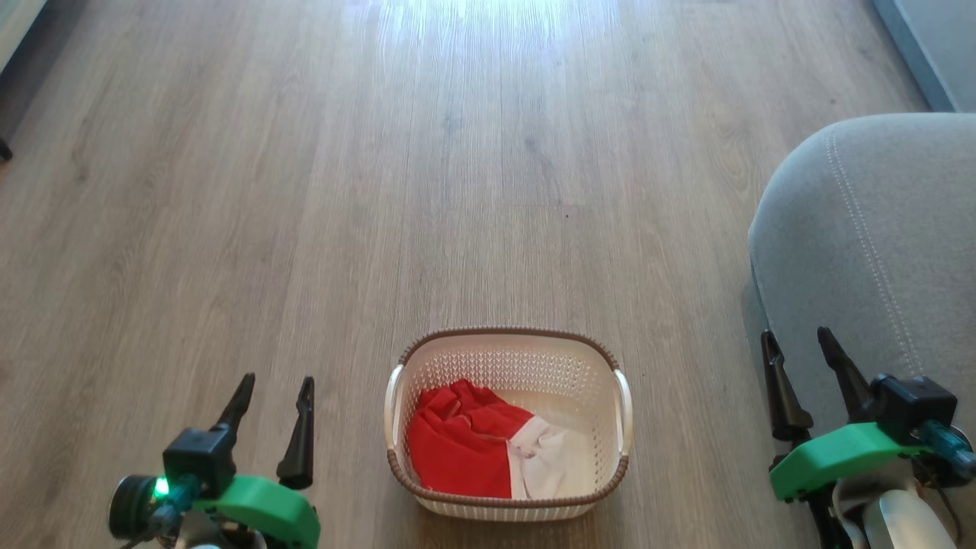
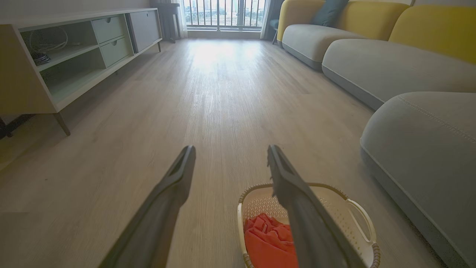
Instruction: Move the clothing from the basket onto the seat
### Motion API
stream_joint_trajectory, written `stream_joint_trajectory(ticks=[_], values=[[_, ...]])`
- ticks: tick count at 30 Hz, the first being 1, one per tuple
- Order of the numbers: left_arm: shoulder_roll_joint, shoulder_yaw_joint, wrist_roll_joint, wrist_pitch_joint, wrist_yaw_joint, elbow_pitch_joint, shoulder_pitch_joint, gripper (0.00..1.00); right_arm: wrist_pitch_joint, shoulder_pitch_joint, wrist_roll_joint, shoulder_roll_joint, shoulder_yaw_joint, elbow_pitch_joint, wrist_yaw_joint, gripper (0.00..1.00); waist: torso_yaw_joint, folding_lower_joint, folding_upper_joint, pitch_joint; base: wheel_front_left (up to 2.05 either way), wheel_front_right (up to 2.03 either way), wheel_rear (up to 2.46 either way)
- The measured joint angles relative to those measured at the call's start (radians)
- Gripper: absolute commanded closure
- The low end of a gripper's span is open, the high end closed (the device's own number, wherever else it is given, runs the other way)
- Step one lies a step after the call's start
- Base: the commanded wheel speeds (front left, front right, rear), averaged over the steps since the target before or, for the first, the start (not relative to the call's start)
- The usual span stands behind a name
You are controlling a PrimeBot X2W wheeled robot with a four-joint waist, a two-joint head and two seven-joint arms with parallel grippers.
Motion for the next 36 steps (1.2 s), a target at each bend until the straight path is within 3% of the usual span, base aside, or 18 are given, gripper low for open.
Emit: stream_joint_trajectory(ticks=[7, 12, 29, 36], values=[[-0.002, -0.042, -0.003, 0.0, 0.0, 0.038, 0.0, 0.0, 0.0, -0.001, -0.018, 0.007, 0.0, -0.026, 0.0, 0.0, -0.01, 0.0, 0.0, 0.044, 0.0, 0.0, 0.0], [-0.002, -0.091, -0.003, 0.0, -0.007, 0.08, -0.033, 0.0, 0.0, -0.055, -0.042, 0.019, 0.001, -0.073, 0.0, 0.0, -0.022, 0.0001, 0.0, 0.134, 0.0, 0.0, 0.0], [-0.008, -0.229, 0.027, 0.0, -0.027, 0.351, -0.436, 0.0, -0.004, -0.367, -0.086, 0.069, 0.06, -0.171, 0.0, 0.0, -0.112, 0.0004, -0.0001, 0.548, 0.0, 0.0, 0.0], [-0.002, -0.36, 0.111, 0.0, -0.035, 0.537, -0.653, 0.0, -0.007, -0.44, -0.085, 0.073, 0.076, -0.181, 0.0, 0.0, -0.174, 0.0004, -0.0001, 0.694, 0.0, 0.0, 0.0]])
